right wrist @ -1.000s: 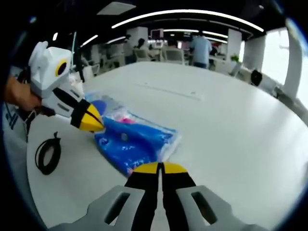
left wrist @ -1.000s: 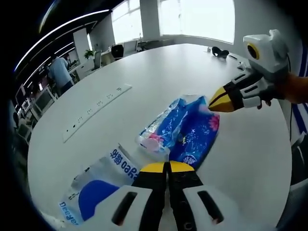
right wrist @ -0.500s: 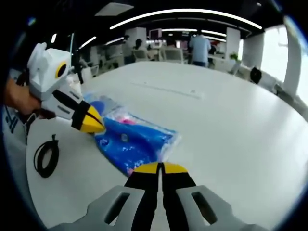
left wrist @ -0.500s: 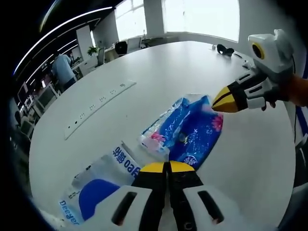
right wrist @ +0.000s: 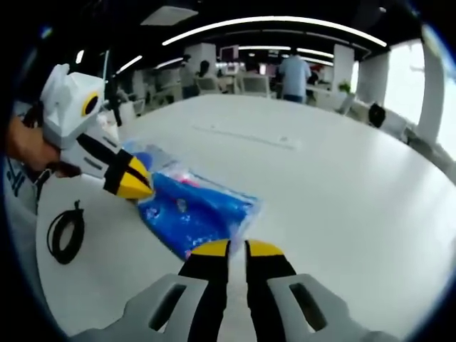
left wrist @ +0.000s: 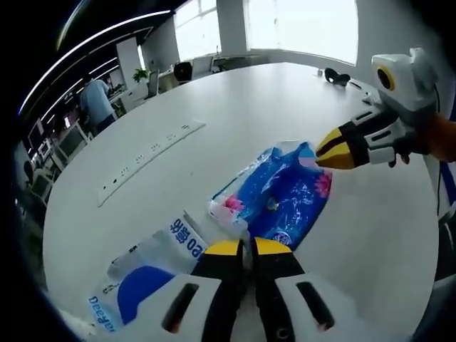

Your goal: Arrange the tabletop items into an orderly group along one side of the table until the central work area is clear of visible clutter.

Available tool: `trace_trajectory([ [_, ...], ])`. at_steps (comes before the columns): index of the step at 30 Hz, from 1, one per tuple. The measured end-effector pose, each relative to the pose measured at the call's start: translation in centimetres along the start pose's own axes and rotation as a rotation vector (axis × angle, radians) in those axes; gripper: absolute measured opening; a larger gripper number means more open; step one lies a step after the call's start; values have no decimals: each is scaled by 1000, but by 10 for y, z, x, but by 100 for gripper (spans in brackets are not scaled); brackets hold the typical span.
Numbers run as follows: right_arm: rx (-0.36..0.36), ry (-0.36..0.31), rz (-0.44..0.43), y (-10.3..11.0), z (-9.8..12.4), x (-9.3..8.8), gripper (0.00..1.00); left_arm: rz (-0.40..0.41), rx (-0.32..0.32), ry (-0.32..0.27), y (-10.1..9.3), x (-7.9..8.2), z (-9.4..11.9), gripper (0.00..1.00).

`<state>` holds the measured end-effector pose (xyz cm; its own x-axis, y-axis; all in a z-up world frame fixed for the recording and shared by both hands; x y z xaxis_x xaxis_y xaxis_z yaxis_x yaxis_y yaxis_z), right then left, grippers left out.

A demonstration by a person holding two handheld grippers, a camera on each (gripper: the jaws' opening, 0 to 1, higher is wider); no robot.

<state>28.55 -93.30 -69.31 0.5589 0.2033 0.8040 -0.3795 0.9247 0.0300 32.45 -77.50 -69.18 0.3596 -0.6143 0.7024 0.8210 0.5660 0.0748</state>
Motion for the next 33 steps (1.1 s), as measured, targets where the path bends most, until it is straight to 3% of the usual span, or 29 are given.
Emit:
trace_trajectory([
  [8, 4, -17, 5, 5, 0, 5, 16, 0, 25, -14, 3, 4, 5, 22],
  [13, -11, -9, 5, 3, 2, 6, 31, 7, 36, -29, 5, 7, 10, 33],
  [21, -33, -35, -18, 0, 9, 12, 40, 27, 23, -52, 3, 10, 15, 49],
  [29, -28, -29, -20, 3, 14, 11, 50, 33, 21, -59, 1, 9, 17, 73],
  [33, -32, -39, -1, 4, 18, 13, 60, 40, 31, -74, 2, 11, 22, 76],
])
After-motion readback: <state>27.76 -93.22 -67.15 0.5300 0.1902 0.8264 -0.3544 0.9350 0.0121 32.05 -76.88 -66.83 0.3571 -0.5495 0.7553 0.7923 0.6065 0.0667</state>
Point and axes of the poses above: the point that each gripper's makers call its tool centre point, and the gripper's own axes: z roughly backward along the fingers, y roughly to its left, x roughly out of its top, the point moved 4 cm from there along z, roughly backward along the fingers, and after that the axes turned 1 degree about x, right-handed, at the moved point
